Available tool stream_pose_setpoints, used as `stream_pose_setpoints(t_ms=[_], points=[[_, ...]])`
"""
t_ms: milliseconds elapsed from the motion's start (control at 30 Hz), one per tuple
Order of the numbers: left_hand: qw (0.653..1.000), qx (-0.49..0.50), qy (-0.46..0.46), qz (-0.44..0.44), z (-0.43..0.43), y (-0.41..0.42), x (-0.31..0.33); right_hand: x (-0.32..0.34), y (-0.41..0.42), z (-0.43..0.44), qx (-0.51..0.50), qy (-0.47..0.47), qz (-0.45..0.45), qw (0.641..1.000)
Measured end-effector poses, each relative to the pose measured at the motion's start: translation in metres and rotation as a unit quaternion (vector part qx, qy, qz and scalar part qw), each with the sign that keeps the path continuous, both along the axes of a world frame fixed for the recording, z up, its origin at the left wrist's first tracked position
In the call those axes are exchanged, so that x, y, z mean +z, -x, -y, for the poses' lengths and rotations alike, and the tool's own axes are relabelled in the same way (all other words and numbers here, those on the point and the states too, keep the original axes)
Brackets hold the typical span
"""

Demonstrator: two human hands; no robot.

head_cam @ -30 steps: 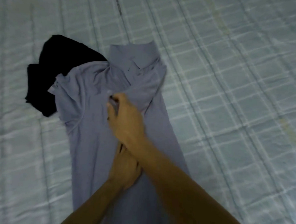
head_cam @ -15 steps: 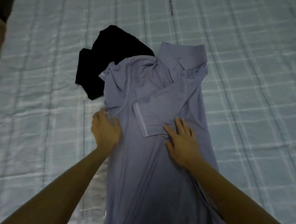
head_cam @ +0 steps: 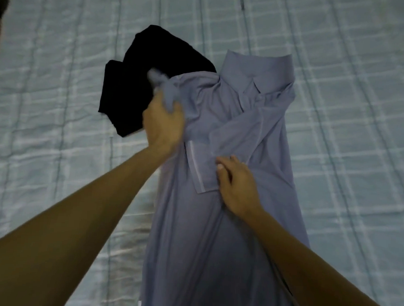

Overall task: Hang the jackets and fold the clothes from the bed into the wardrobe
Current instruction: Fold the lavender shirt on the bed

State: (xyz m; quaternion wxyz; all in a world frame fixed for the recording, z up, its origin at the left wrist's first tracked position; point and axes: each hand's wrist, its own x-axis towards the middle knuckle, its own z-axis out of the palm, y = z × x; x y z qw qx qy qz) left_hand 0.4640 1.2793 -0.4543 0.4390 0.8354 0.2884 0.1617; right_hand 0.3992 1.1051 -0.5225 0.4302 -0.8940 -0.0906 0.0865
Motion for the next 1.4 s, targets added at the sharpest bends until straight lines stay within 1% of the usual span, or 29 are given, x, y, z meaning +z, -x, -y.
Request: stream_pose_setpoints(t_ms=[33, 67, 100, 133, 167, 200, 233, 267, 300, 333, 367, 500, 567, 633, 767, 833, 933, 1067, 1133, 1200, 1267, 1300, 1333, 1400], points=[[0.996, -0.085, -0.024, 0.034, 0.021, 0.001, 0.011, 0.005, -0.001, 0.007, -0.079, -0.057, 0.003, 0.995], [0.977, -0.208, -0.022, 0.041, 0.043, 0.002, 0.015, 0.01, -0.002, 0.016, -0.156, -0.087, 0.004, 0.984], [0.939, -0.343, -0.017, 0.009, 0.066, 0.004, 0.015, 0.013, -0.002, 0.028, -0.226, -0.09, 0.006, 0.97], [0.889, -0.457, -0.024, -0.038, 0.09, 0.007, 0.014, 0.016, -0.001, 0.042, -0.286, -0.079, 0.008, 0.955], [0.848, -0.522, -0.039, -0.076, 0.109, 0.011, 0.011, 0.018, 0.001, 0.056, -0.337, -0.064, 0.008, 0.939], [0.836, -0.538, -0.05, -0.099, 0.122, 0.015, 0.007, 0.02, 0.005, 0.071, -0.377, -0.06, 0.001, 0.924], [0.848, -0.516, -0.051, -0.109, 0.13, 0.021, 0.003, 0.022, 0.012, 0.084, -0.402, -0.065, -0.008, 0.913], [0.871, -0.477, -0.044, -0.108, 0.133, 0.027, -0.002, 0.023, 0.019, 0.095, -0.415, -0.066, -0.019, 0.907], [0.891, -0.44, -0.04, -0.106, 0.131, 0.036, -0.008, 0.024, 0.026, 0.104, -0.417, -0.061, -0.03, 0.906], [0.899, -0.421, -0.049, -0.11, 0.126, 0.046, -0.014, 0.024, 0.034, 0.111, -0.409, -0.053, -0.038, 0.91], [0.898, -0.418, -0.069, -0.116, 0.119, 0.059, -0.021, 0.023, 0.041, 0.115, -0.392, -0.047, -0.043, 0.918], [0.874, -0.433, -0.182, -0.126, 0.095, 0.122, -0.045, 0.02, 0.066, 0.117, -0.312, -0.044, -0.043, 0.948], [0.876, -0.408, -0.213, -0.143, 0.089, 0.158, -0.05, 0.019, 0.08, 0.118, -0.274, -0.032, -0.037, 0.96], [0.885, -0.374, -0.214, -0.175, 0.082, 0.197, -0.054, 0.018, 0.097, 0.125, -0.24, -0.007, -0.046, 0.97], [0.894, -0.329, -0.22, -0.211, 0.068, 0.274, -0.058, 0.015, 0.145, 0.146, -0.171, 0.087, -0.048, 0.98], [0.906, -0.286, -0.22, -0.22, 0.071, 0.298, -0.054, 0.015, 0.168, 0.154, -0.153, 0.14, -0.051, 0.977], [0.918, -0.223, -0.216, -0.245, 0.076, 0.314, -0.048, 0.018, 0.195, 0.162, -0.149, 0.189, -0.084, 0.967], [0.9, -0.186, -0.272, -0.287, 0.073, 0.331, -0.048, 0.024, 0.235, 0.172, -0.169, 0.215, -0.132, 0.953], [0.898, -0.166, -0.231, -0.335, 0.07, 0.338, -0.043, 0.026, 0.257, 0.179, -0.165, 0.232, -0.162, 0.945], [0.887, -0.159, -0.18, -0.394, 0.065, 0.348, -0.035, 0.028, 0.278, 0.185, -0.162, 0.243, -0.184, 0.938], [0.865, -0.196, -0.184, -0.424, 0.061, 0.361, -0.027, 0.029, 0.295, 0.19, -0.161, 0.238, -0.196, 0.938], [0.862, -0.218, -0.2, -0.413, 0.061, 0.367, -0.024, 0.029, 0.302, 0.192, -0.16, 0.233, -0.195, 0.939], [0.869, -0.238, -0.216, -0.377, 0.064, 0.371, -0.021, 0.028, 0.307, 0.194, -0.158, 0.227, -0.19, 0.942], [0.892, -0.289, -0.218, -0.271, 0.08, 0.376, -0.012, 0.026, 0.315, 0.199, -0.147, 0.215, -0.176, 0.949]])
